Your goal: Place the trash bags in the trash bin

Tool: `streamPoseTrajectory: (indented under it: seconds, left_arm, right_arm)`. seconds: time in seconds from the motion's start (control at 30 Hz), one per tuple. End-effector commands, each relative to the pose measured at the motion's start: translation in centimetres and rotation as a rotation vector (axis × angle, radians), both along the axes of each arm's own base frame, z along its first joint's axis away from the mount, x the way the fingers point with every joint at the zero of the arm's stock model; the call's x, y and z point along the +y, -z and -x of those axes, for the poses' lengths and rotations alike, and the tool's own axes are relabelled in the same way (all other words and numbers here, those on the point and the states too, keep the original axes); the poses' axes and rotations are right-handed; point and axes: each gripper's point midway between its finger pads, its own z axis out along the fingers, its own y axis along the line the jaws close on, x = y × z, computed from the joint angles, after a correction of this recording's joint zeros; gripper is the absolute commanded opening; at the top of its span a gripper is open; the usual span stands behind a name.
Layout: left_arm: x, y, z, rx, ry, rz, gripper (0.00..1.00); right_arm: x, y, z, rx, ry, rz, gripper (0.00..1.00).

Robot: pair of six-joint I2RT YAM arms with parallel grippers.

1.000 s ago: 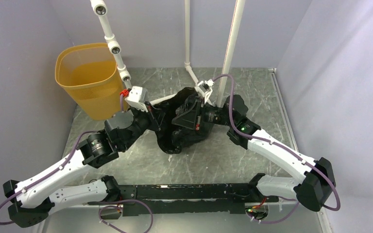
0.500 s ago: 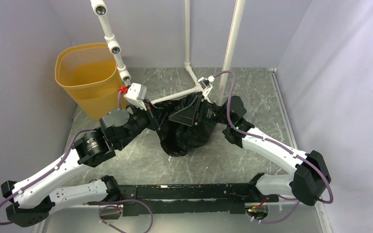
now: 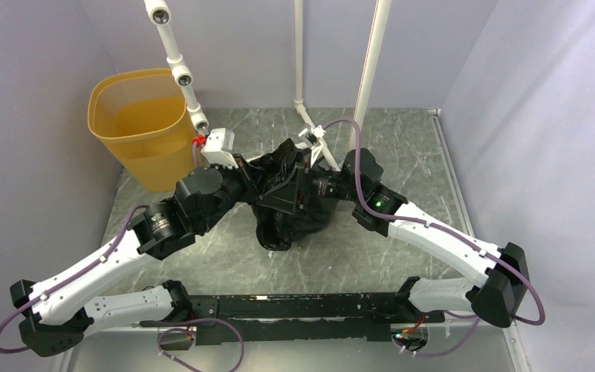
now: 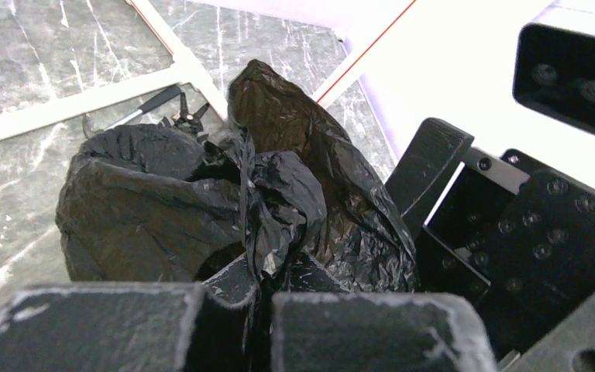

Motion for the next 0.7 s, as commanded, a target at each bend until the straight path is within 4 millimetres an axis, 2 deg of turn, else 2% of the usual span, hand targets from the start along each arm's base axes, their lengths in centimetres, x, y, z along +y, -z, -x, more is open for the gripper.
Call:
streamPoseTrajectory:
  seconds: [0.0, 0.13, 0.2, 0.23, 0.27, 0.3, 0.43, 0.47, 0.5, 0.6, 0.63, 0.67]
  left_arm:
    - [-0.6, -2.6, -0.1, 0.014, -0.015, 0.126, 0.03]
    - [-0.8, -2.9, 0.1, 0.004, -0.001, 0.157, 0.02]
    - [-0.7, -3.0, 0.3, -0.002, 0.004, 0.168, 0.02]
    - [-0.6, -3.1, 0.3, -0.005, 0.003, 0.171, 0.03]
    - [-0.5, -3.1, 0.3, -0.005, 0.001, 0.169, 0.04]
    - [-0.4, -3.1, 0.4, -0.005, -0.001, 0.169, 0.04]
    - [-0.1, -3.1, 0.5, -0.012, -0.002, 0.166, 0.09]
    - [-0.1, -3.0, 0.5, -0.014, -0.001, 0.163, 0.1]
    - [-0.1, -3.0, 0.5, -0.013, -0.002, 0.158, 0.12]
    - [0.2, -2.9, 0.6, -0.018, -0.003, 0.143, 0.22]
    - [0.4, -2.9, 0.6, -0.022, -0.003, 0.138, 0.3]
    - [0.5, -2.9, 0.6, -0.027, -0.003, 0.127, 0.45]
  right_arm:
    - [-0.2, -0.9, -0.8, -0.13, 0.105, 0.034, 0.62]
    - [-0.2, -0.5, -1.3, -0.153, 0.144, 0.037, 0.6]
    - [0.0, -0.1, -1.5, -0.16, 0.145, 0.049, 0.54]
    - [0.1, 0.1, -1.5, -0.161, 0.144, 0.051, 0.49]
    - [0.1, 0.1, -1.6, -0.162, 0.145, 0.046, 0.38]
    - [0.2, 0.1, -1.6, -0.16, 0.144, 0.039, 0.31]
    - [0.3, -0.2, -1.2, -0.165, 0.123, 0.001, 0.13]
    - [0.3, -0.2, -1.2, -0.16, 0.128, -0.003, 0.04]
    - [0.3, -0.2, -1.3, -0.159, 0.133, -0.009, 0.0]
    - [0.1, -0.3, -1.5, -0.158, 0.148, -0.023, 0.0]
    - [0.0, -0.3, -1.6, -0.152, 0.159, -0.022, 0.0]
    - [-0.1, -0.1, -2.0, -0.143, 0.179, -0.016, 0.0]
